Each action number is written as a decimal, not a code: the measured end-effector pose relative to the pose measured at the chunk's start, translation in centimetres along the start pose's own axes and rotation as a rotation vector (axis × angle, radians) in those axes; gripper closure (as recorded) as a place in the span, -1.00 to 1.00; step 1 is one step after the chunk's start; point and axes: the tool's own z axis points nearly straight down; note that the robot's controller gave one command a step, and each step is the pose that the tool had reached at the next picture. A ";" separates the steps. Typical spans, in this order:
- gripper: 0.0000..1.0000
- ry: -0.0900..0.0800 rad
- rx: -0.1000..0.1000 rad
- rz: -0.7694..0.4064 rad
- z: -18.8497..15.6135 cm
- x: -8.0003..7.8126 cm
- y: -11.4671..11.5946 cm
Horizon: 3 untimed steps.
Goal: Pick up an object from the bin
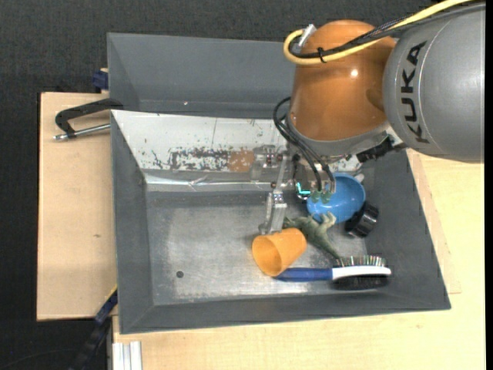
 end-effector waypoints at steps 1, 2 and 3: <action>-1.00 0.002 0.002 -0.113 7.8 3.6 -3.8; -1.00 0.002 0.000 -0.174 17.3 5.1 -5.4; 1.00 -0.006 -0.001 -0.174 16.9 4.9 -5.3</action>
Offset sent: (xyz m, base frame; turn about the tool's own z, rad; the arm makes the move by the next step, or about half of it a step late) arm -0.0345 -0.0372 -0.0750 -0.1139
